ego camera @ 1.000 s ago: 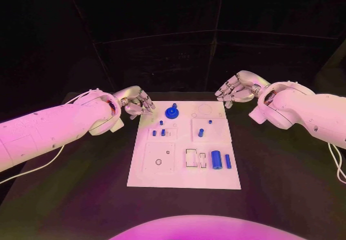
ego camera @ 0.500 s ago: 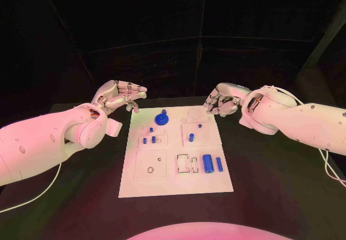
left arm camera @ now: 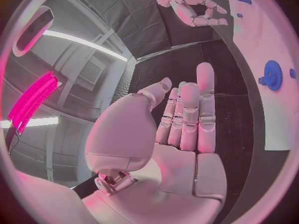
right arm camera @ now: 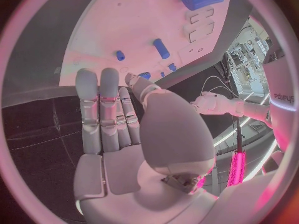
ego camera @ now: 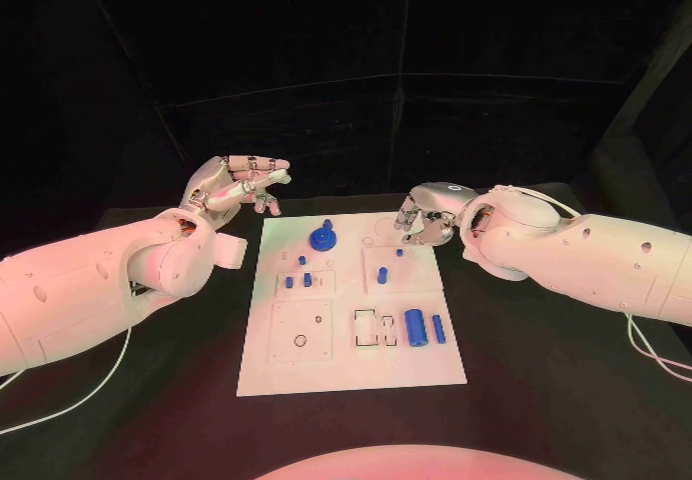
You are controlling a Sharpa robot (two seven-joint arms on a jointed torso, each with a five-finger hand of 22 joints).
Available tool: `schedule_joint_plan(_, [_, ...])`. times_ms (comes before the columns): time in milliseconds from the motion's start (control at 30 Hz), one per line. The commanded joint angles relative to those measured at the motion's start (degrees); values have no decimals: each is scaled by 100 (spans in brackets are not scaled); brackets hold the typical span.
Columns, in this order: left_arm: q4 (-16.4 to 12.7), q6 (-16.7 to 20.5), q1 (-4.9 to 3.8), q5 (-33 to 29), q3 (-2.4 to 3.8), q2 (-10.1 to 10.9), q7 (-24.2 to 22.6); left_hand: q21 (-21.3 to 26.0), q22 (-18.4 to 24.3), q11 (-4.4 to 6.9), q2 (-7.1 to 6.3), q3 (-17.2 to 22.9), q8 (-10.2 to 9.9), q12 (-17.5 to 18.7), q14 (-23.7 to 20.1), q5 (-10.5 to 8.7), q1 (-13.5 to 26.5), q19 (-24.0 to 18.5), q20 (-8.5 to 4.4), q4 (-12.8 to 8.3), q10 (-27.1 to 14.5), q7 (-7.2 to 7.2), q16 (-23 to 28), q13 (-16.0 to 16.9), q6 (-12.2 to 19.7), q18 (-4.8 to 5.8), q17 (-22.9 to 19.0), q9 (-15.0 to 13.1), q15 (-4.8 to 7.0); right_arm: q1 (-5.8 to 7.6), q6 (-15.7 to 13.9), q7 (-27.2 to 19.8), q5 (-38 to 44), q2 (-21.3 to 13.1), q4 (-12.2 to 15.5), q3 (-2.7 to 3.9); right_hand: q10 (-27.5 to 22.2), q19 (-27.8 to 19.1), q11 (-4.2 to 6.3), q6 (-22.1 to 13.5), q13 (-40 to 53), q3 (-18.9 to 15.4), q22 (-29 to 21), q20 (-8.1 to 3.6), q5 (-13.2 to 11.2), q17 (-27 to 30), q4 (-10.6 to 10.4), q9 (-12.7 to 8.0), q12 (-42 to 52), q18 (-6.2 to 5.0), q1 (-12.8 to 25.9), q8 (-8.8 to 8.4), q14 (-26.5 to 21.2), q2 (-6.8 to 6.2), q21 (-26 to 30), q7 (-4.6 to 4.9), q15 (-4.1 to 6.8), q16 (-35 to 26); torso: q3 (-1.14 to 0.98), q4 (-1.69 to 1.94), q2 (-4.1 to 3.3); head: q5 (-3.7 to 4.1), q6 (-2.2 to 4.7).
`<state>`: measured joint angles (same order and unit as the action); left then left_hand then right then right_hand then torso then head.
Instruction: Assemble the parts on the task board
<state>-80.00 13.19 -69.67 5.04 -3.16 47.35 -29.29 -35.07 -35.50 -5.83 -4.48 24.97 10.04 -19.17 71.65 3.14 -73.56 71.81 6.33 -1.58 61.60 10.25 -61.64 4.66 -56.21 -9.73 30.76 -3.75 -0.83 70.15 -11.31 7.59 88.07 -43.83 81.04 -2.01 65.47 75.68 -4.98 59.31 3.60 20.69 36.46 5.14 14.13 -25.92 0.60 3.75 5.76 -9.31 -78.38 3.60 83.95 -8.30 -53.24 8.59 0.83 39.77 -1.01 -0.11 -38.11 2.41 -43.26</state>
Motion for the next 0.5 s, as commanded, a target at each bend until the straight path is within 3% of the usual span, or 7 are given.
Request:
schedule_joint_plan(33, [-17,-116,-4,-171,2,-10,-173,46,9,1,4,-49,-26,8,-49,9,-10,-47,3,1,-55,-3,30,-2,34,-60,-30,0,-4,-5,357,162,256,41,-46,4,-35,-39,-1,-36,-1,39,103,2,-31,-28,-2,7,12,74,12,13,67,-36,-98,14,-43,67,0,-13,3,20,8])
schedule_joint_plan(500, [-22,-150,2,-174,2,-39,-146,78,27,-13,10,-79,-35,-1,-111,9,-10,-72,17,0,-96,11,57,-1,66,-62,-90,-1,-18,-104,666,181,283,226,-231,4,2,-100,8,12,0,104,344,15,-20,-99,8,14,63,78,19,27,12,-12,-338,10,-36,238,4,0,-1,35,-28])
